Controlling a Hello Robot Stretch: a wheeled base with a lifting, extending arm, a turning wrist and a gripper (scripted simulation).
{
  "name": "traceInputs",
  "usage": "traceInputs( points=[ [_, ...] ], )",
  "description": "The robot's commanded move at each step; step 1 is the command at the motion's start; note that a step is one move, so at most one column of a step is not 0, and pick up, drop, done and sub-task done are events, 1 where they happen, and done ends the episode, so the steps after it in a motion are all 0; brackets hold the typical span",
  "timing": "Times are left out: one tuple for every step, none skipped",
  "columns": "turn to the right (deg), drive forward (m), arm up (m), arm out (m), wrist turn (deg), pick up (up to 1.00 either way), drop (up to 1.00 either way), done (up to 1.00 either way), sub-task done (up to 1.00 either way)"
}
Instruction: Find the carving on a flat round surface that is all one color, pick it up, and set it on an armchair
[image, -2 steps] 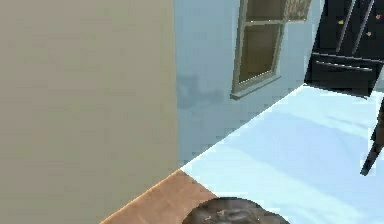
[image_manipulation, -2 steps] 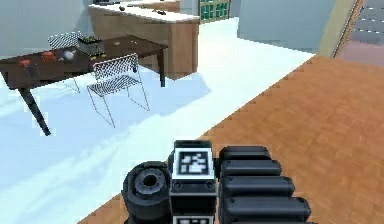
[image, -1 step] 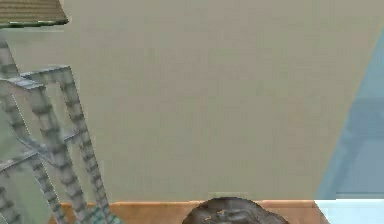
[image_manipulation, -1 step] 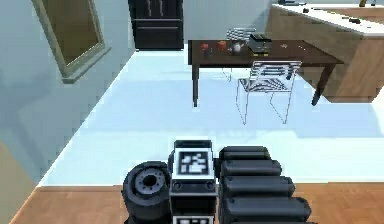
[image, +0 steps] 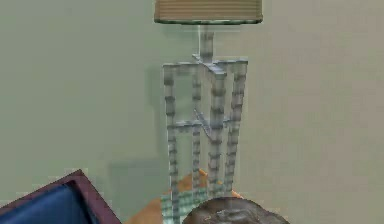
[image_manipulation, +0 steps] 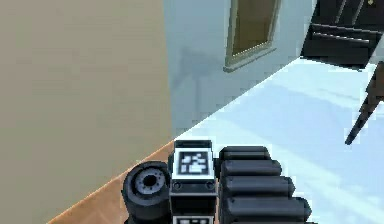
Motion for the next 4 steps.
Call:
traceInputs(
  points=[
    [-21.0, 0.0, 0.0, 0.0, 0.0, 0.0, 0.0, 0.0, 0.0],
    [45.0, 0.0, 0.0, 0.0, 0.0, 0.0, 0.0, 0.0, 0.0],
    [45.0, 0.0, 0.0, 0.0, 0.0, 0.0, 0.0, 0.0, 0.0],
    [33.0, 0.0, 0.0, 0.0, 0.0, 0.0, 0.0, 0.0, 0.0]
  ],
)
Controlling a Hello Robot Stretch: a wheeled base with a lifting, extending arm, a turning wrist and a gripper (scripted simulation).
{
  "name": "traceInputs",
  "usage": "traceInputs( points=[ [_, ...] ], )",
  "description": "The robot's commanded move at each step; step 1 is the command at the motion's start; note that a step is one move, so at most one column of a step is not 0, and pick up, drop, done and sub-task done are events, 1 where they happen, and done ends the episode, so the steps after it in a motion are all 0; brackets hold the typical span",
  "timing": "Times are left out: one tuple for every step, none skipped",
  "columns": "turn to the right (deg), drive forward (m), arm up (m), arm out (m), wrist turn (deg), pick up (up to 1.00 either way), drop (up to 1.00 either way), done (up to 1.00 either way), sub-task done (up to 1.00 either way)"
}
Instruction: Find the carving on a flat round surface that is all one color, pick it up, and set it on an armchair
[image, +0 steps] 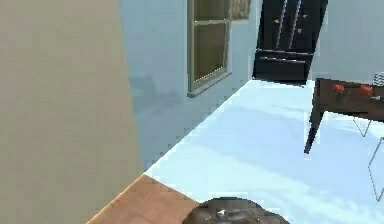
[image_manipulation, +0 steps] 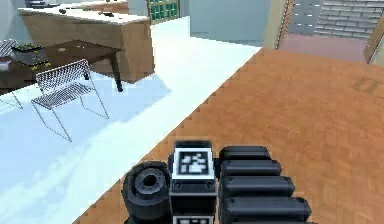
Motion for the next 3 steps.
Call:
traceInputs(
  points=[
    [-45.0, 0.0, 0.0, 0.0, 0.0, 0.0, 0.0, 0.0, 0.0],
    [-45.0, 0.0, 0.0, 0.0, 0.0, 0.0, 0.0, 0.0, 0.0],
    [-45.0, 0.0, 0.0, 0.0, 0.0, 0.0, 0.0, 0.0, 0.0]
  ],
)
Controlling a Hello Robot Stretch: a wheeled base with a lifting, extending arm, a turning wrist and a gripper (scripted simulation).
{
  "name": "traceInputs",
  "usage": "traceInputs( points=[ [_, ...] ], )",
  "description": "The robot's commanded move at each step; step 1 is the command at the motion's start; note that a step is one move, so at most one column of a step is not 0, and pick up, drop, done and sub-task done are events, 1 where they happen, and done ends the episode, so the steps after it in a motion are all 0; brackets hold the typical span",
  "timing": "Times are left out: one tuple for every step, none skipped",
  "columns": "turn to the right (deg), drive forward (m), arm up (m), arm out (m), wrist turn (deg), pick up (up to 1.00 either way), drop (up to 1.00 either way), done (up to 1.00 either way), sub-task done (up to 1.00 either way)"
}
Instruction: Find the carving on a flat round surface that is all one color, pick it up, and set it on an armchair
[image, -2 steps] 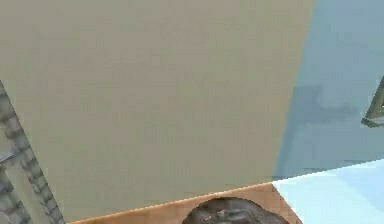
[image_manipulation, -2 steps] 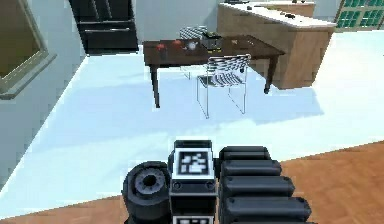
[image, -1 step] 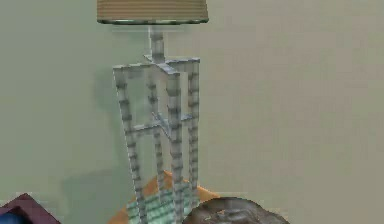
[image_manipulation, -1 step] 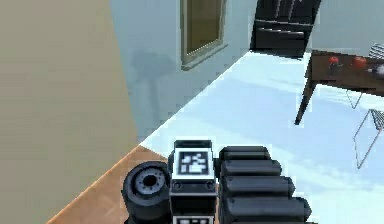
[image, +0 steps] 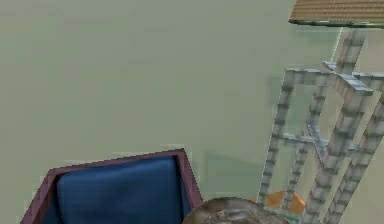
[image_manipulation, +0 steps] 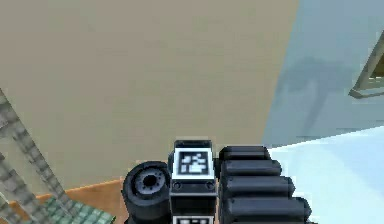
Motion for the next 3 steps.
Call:
traceInputs(
  points=[
    [-9.0, 0.0, 0.0, 0.0, 0.0, 0.0, 0.0, 0.0, 0.0],
    [45.0, 0.0, 0.0, 0.0, 0.0, 0.0, 0.0, 0.0, 0.0],
    [45.0, 0.0, 0.0, 0.0, 0.0, 0.0, 0.0, 0.0, 0.0]
  ],
)
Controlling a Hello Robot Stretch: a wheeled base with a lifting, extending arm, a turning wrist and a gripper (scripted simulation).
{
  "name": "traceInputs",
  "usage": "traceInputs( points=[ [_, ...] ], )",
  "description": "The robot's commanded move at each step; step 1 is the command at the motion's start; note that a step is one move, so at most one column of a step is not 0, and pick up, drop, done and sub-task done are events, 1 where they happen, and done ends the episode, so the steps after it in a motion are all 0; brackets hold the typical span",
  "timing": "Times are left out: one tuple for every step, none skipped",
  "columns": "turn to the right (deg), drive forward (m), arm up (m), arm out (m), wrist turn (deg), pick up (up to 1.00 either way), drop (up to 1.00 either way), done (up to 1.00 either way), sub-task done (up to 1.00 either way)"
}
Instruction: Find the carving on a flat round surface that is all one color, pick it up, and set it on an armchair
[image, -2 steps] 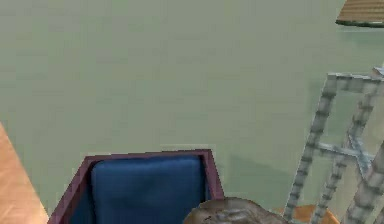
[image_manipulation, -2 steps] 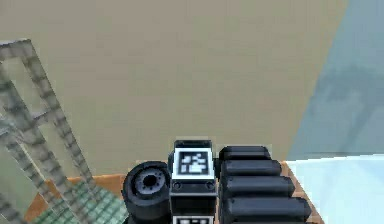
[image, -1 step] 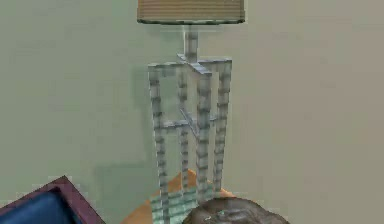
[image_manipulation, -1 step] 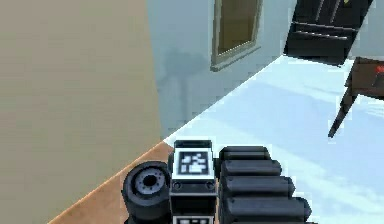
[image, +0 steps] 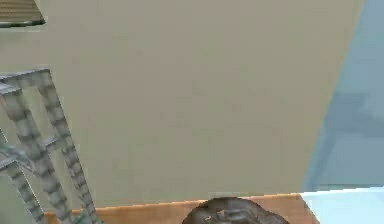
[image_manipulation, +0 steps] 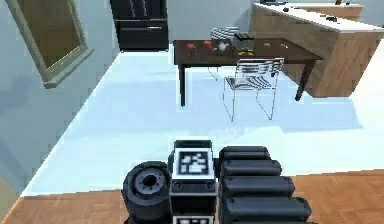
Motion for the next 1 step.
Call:
traceInputs(
  points=[
    [45.0, 0.0, 0.0, 0.0, 0.0, 0.0, 0.0, 0.0, 0.0]
  ],
)
